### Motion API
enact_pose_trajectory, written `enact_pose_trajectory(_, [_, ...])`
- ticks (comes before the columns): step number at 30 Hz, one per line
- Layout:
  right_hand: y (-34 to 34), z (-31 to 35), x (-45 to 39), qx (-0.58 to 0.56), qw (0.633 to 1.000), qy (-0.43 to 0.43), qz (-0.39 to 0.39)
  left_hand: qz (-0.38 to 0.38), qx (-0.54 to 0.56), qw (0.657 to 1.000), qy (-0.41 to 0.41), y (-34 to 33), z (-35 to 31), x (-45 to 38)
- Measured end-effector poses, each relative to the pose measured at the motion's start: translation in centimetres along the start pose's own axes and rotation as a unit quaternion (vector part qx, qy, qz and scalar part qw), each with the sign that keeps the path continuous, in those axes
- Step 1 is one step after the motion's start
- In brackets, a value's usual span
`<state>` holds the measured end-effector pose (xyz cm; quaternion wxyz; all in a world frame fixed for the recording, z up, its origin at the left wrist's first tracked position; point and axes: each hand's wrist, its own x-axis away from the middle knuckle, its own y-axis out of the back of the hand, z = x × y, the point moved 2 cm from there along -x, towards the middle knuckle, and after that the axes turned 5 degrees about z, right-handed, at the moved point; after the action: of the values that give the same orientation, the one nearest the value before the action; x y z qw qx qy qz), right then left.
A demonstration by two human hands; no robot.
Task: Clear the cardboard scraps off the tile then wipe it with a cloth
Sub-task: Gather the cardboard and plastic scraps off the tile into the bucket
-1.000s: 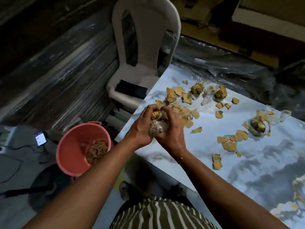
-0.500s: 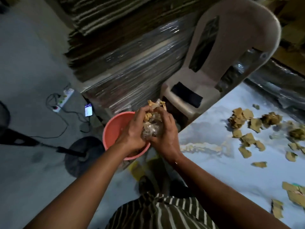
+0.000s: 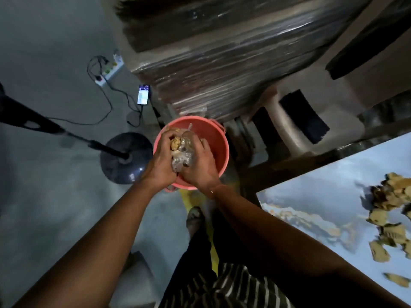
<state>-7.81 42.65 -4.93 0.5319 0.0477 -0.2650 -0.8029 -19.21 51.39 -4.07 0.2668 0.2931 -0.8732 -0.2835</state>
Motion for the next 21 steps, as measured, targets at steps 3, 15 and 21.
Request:
enact_pose_trajectory(3, [-1.5,-3.0,-1.8,0.027,0.999,-0.01,0.046,0.012,0.015,0.999,0.029,-2.2,2.5,-1.0])
enact_pose_trajectory(15, [-3.7,-10.1,-7.4,0.064,0.98,-0.093,0.164,0.018,-0.035,0.989,0.141,-6.6,8.5,-4.9])
enact_pose_trajectory(21, [-4.2,-11.4,-8.9,0.043,0.977,-0.163,0.135,0.04,-0.023,0.985,0.167,-6.5,10.3,-6.1])
